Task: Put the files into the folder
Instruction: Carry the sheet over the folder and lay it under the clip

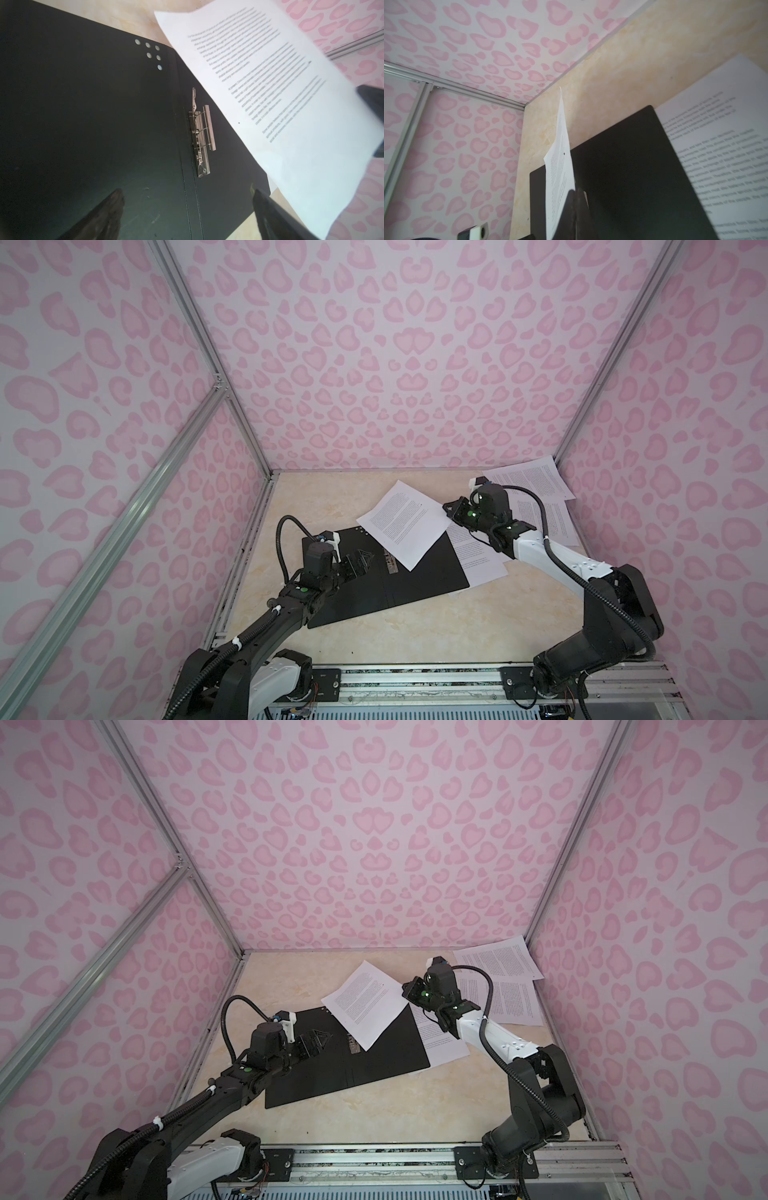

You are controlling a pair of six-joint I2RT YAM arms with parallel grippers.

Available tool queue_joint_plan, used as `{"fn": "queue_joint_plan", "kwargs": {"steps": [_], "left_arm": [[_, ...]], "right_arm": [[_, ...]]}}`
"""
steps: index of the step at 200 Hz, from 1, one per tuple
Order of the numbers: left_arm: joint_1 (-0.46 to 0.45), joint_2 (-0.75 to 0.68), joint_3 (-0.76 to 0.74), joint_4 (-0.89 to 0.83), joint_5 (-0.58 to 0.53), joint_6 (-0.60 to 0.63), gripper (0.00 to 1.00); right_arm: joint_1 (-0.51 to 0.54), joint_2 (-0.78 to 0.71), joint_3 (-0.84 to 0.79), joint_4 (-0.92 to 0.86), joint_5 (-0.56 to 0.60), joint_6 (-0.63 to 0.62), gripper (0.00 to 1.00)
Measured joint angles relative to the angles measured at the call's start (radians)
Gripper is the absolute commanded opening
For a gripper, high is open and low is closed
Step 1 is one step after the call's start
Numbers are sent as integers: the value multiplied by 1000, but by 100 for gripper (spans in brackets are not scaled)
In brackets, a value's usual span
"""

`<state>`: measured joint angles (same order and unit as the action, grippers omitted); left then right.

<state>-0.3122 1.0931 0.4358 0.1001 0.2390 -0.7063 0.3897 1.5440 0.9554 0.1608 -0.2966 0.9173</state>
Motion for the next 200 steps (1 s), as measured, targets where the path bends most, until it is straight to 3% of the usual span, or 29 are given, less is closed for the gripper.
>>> {"fn": "queue_joint_plan", "kwargs": {"steps": [77,138,200], "left_arm": [[0,1,-1,0,1,0,98],[0,11,-1,0,1,0,98],[0,14,-1,0,1,-1,98]], "right_arm": [[16,-127,-311,235,112,21,0],[35,-189,-412,269,121,95,0],[88,-215,-400,252,124,203,0]]}}
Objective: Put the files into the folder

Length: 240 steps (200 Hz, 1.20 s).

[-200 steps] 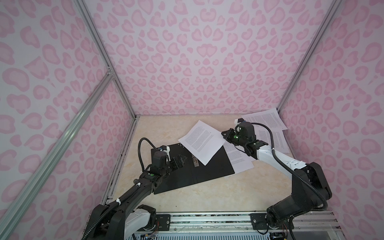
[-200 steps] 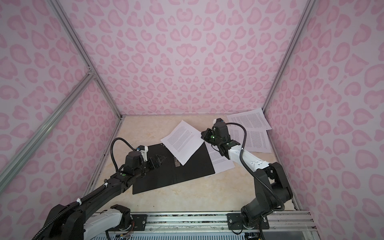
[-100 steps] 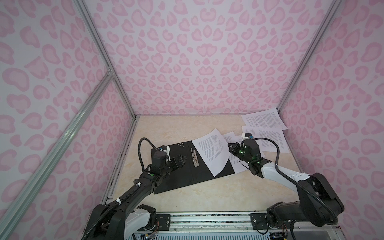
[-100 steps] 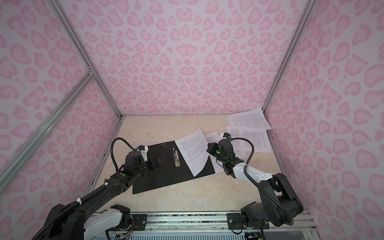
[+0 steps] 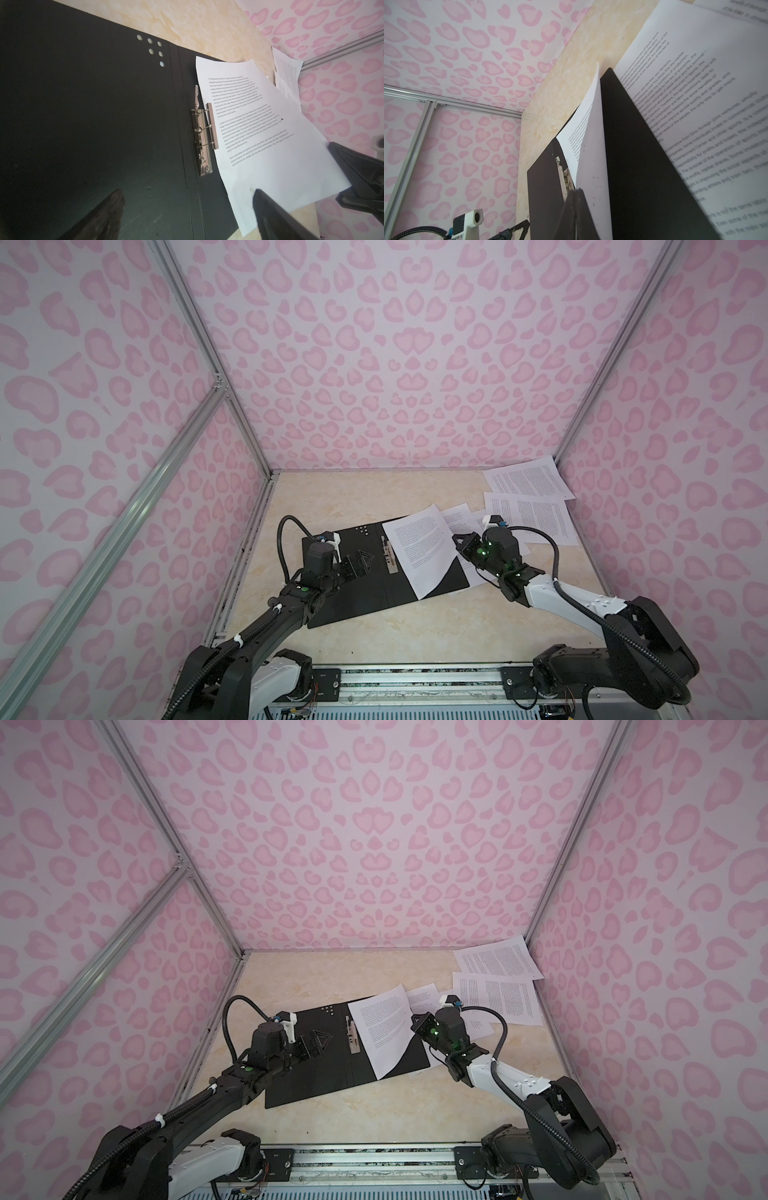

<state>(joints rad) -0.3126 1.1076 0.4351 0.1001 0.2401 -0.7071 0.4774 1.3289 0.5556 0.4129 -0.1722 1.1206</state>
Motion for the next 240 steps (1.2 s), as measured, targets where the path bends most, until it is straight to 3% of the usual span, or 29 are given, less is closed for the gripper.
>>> {"fn": "queue_joint_plan", "kwargs": {"steps": [122,154,171,200,240], "left_arm": [[0,8,0,0,12,0,98],[0,11,0,0,14,0,98],[0,13,0,0,14,0,98],[0,14,0,0,15,-1,98],[0,15,0,0,15,-1,98]], "right_arm": [[122,-57,-130,32,87,148,0],[142,-21,-172,53,84,133,50],[134,8,-167,51,37,85,67],[73,66,-116,32,-69,-35,82],[-7,167,29,-113,-222,-253,80]]}}
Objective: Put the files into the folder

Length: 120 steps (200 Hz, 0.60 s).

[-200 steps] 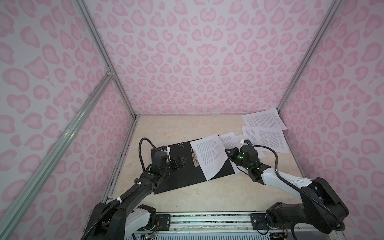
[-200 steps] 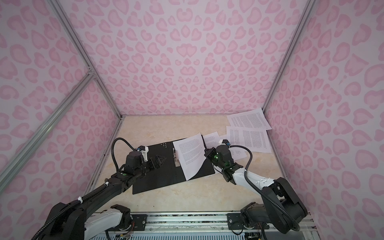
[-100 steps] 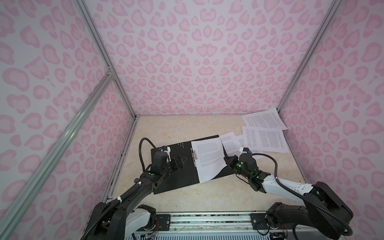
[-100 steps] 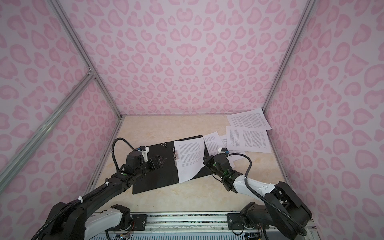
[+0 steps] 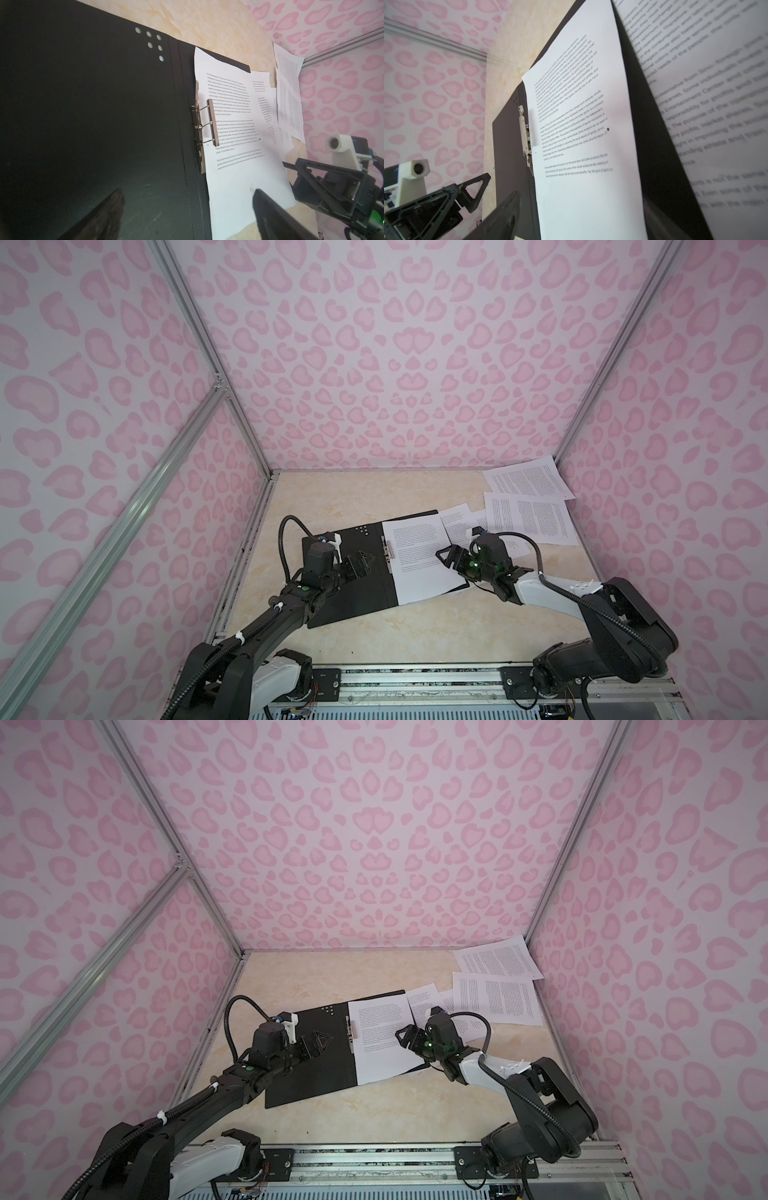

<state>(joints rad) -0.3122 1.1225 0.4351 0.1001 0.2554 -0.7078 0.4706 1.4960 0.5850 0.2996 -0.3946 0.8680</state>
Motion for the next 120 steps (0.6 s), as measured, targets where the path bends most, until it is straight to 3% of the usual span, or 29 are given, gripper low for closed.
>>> {"fn": "queue_joint_plan", "kwargs": {"steps": [31,69,120], "left_arm": [[0,3,0,0,2,0,98],[0,6,0,0,3,0,98],[0,6,0,0,6,0,98]], "right_arm": [[-21,103,126,-164,-60,-162,78],[-6,196,270,-354,5,-329,68],[1,219,305,-446,88,-417,35]]}}
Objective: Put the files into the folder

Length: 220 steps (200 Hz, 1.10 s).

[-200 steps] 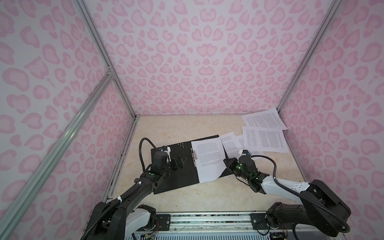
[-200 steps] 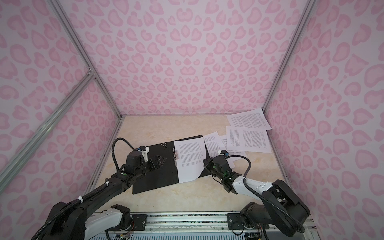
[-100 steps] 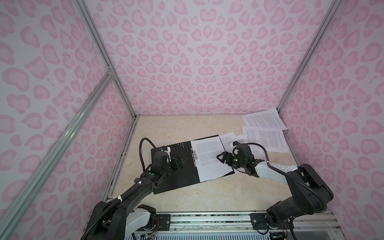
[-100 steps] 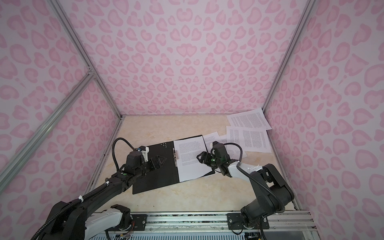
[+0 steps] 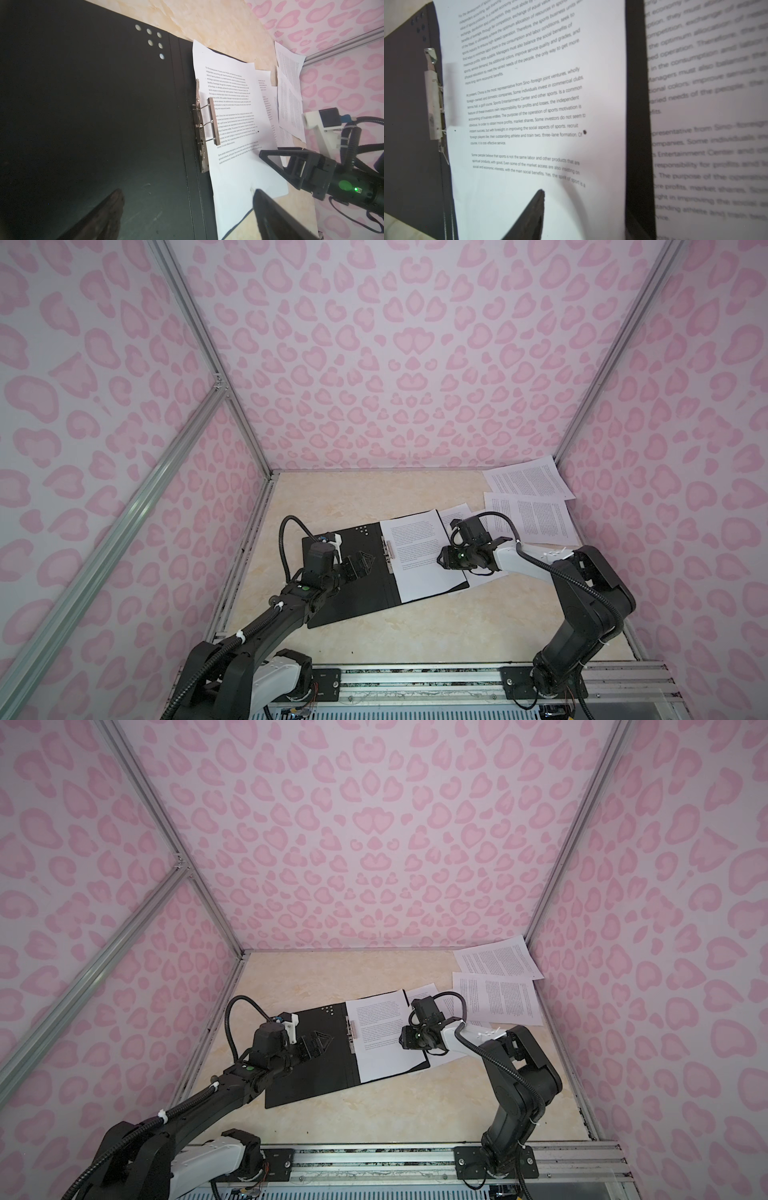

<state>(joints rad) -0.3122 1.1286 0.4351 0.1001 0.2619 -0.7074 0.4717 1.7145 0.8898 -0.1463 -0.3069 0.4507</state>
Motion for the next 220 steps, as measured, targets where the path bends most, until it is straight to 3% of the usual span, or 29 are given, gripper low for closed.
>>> {"fn": "queue_joint_plan", "kwargs": {"steps": [32,73,220], "left_arm": [[0,5,0,0,0,0,98],[0,13,0,0,2,0,98],[0,27,0,0,3,0,98]], "right_arm": [[-1,-19,-21,-10,12,-9,14],[-3,-23,-21,-16,17,-10,0],[2,-7,8,-5,-9,-14,0]]}}
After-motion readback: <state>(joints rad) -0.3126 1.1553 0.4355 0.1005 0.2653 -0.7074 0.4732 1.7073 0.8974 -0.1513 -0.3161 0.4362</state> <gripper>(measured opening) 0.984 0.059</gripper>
